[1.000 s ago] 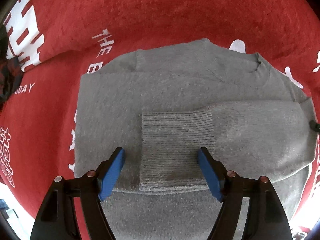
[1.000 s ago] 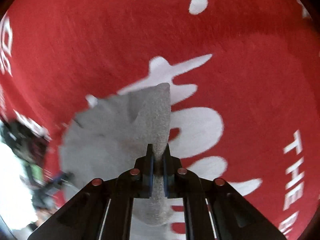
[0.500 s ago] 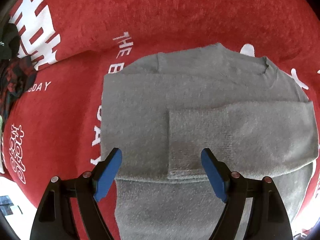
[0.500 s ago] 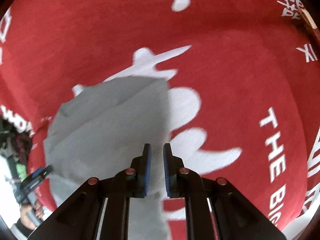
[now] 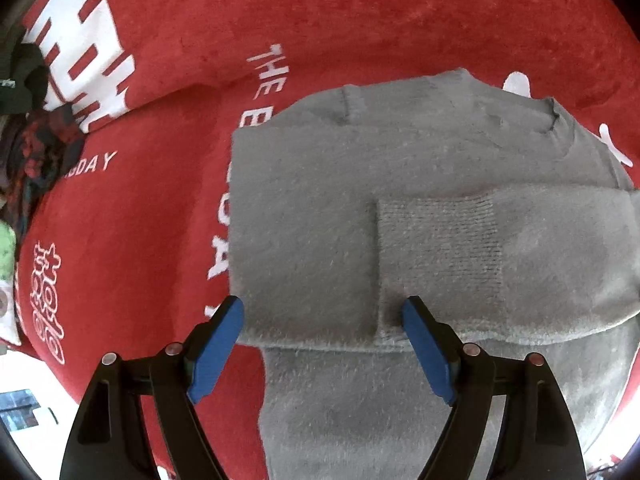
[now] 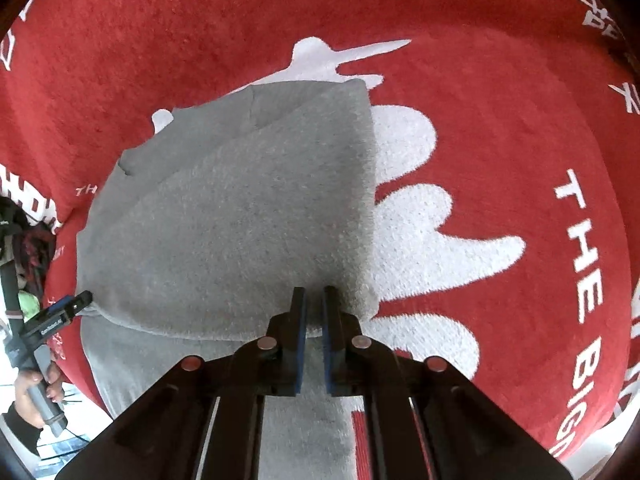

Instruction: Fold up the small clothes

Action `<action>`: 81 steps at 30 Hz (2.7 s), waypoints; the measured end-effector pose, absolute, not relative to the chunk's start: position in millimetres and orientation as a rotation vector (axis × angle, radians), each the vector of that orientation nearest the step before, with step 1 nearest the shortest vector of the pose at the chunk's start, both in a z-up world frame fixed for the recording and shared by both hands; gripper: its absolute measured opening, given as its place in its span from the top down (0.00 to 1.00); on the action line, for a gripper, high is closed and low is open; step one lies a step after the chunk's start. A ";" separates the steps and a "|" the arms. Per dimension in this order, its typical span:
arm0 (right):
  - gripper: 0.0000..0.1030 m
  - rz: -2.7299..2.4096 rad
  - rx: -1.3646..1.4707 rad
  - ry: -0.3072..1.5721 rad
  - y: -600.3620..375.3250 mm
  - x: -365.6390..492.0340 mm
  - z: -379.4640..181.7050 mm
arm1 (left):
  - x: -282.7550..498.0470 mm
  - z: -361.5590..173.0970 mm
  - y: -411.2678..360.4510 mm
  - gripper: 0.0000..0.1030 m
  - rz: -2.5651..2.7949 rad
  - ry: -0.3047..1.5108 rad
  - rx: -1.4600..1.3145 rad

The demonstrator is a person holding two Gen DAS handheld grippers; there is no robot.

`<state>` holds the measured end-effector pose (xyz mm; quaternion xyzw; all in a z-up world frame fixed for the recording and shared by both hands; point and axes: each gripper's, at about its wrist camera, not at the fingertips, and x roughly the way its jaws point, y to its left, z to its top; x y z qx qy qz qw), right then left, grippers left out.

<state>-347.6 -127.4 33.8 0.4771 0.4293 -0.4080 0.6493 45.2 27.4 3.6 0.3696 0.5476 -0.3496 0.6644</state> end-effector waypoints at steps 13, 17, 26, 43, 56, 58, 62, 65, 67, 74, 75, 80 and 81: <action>0.90 -0.965 1.173 0.967 -106.8 -342.6 60.3 | 20.8 23.1 32.8 0.20 -0.833 1.258 0.859; 0.89 -0.950 1.207 0.961 -95.2 -342.0 67.0 | 12.6 26.5 34.4 0.20 -0.849 1.271 0.873; 0.84 -0.900 1.236 0.973 -83.5 -336.6 64.3 | -3.2 25.5 38.1 0.20 -0.841 1.301 0.919; 0.53 -0.822 1.224 0.978 -83.5 -338.7 64.8 | -39.8 31.8 25.3 0.00 -0.859 1.273 0.936; 0.47 -0.742 1.253 0.982 -71.3 -348.1 58.6 | -58.2 22.4 46.2 0.00 -0.827 1.358 0.940; 0.46 -0.722 1.262 0.987 -68.1 -348.9 55.6 | -61.1 22.4 54.7 0.00 -0.815 1.367 0.929; 0.47 -0.679 1.288 1.003 -60.0 -350.2 44.7 | -63.3 22.6 77.5 0.00 -0.783 1.389 0.888; 0.46 -0.654 1.303 1.008 -51.0 -351.2 36.9 | -61.2 20.4 96.1 0.00 -0.759 1.411 0.868; 0.46 -0.644 1.313 1.006 -44.7 -352.5 33.5 | -59.9 20.1 108.2 0.00 -0.752 1.419 0.859; 0.46 -0.565 1.355 0.995 -3.3 -360.8 15.3 | -49.7 8.0 163.5 0.00 -0.772 1.445 0.832; 0.46 -0.555 1.360 1.000 4.7 -363.1 11.8 | -47.5 4.3 174.2 0.00 -0.776 1.460 0.816; 0.46 -0.529 1.360 1.027 51.2 -378.0 -2.5 | -43.1 -8.0 221.0 0.00 -0.786 1.510 0.757; 0.46 -0.525 1.364 1.035 59.3 -381.0 -6.4 | -43.2 -9.2 230.5 0.00 -0.790 1.518 0.742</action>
